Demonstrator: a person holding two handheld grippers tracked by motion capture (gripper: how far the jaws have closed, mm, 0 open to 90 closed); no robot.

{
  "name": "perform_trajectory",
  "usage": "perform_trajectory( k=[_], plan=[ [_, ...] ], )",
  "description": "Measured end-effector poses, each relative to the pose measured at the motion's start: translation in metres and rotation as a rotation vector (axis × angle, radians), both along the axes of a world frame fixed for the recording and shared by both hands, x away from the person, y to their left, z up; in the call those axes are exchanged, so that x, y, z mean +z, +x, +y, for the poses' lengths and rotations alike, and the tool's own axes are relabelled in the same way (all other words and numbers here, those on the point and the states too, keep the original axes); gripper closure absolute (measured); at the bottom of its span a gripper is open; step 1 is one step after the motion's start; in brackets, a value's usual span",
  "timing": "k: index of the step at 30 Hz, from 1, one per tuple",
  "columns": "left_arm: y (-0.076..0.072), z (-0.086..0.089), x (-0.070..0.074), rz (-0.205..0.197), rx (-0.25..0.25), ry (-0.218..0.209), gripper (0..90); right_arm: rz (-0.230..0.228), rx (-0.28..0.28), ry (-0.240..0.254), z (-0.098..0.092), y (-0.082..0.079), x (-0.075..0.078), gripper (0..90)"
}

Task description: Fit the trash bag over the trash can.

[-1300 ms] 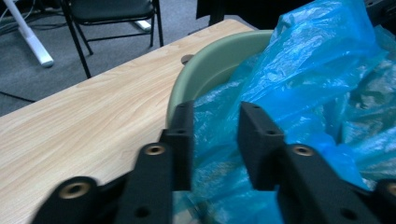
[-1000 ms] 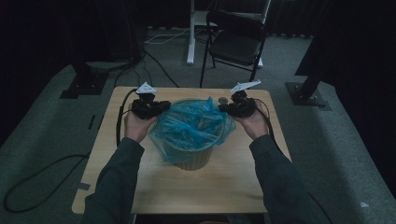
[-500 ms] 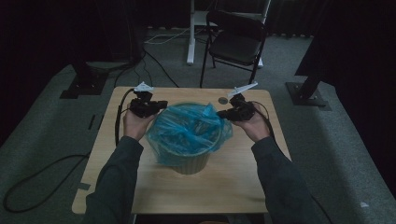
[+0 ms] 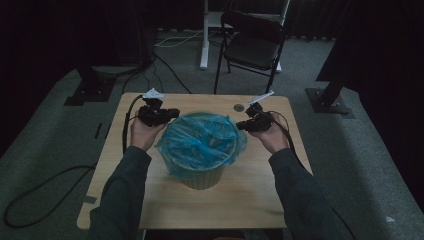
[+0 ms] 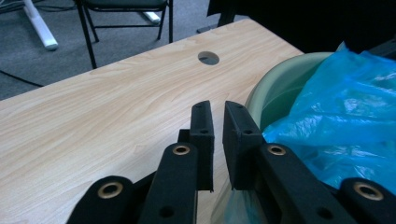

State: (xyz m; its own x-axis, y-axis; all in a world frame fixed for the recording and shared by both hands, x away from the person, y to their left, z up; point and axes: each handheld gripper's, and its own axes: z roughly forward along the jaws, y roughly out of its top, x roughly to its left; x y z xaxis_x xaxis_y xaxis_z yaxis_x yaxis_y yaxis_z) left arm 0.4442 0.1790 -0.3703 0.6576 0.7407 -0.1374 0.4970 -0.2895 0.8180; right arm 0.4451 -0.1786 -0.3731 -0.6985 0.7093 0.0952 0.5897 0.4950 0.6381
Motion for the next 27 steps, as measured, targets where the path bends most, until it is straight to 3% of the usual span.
perform_trajectory(
  k=[3,4,6,9,10,14,19,22,27],
  plan=[
    [-0.003,0.004,0.003,-0.003,-0.009,-0.013,79.6,-0.004,-0.014,0.012,-0.003,0.000,0.002,87.7],
    [-0.004,0.005,0.004,-0.002,-0.015,-0.022,77.0,-0.030,-0.026,0.034,-0.007,-0.001,0.007,80.4],
    [-0.006,0.007,0.005,-0.008,-0.029,-0.028,75.0,-0.062,-0.011,0.075,-0.010,-0.004,0.015,74.3],
    [-0.008,0.007,0.007,-0.014,-0.039,-0.029,74.0,-0.092,-0.001,0.094,-0.010,-0.008,0.022,69.4],
    [-0.009,0.006,0.008,-0.020,-0.045,-0.025,72.8,-0.129,0.027,0.113,-0.008,-0.011,0.029,66.5],
    [-0.012,0.006,0.010,-0.034,-0.039,-0.034,72.6,-0.153,0.083,0.144,0.001,-0.016,0.035,63.3],
    [-0.014,0.006,0.011,-0.039,-0.048,-0.036,72.0,-0.158,0.145,0.156,0.011,-0.020,0.035,61.7],
    [-0.016,0.006,0.012,-0.038,-0.065,-0.035,70.9,-0.150,0.170,0.128,0.022,-0.020,0.033,58.1],
    [-0.016,0.005,0.011,-0.029,-0.066,-0.021,70.5,-0.144,0.165,0.087,0.031,-0.014,0.029,58.2]
  ],
)
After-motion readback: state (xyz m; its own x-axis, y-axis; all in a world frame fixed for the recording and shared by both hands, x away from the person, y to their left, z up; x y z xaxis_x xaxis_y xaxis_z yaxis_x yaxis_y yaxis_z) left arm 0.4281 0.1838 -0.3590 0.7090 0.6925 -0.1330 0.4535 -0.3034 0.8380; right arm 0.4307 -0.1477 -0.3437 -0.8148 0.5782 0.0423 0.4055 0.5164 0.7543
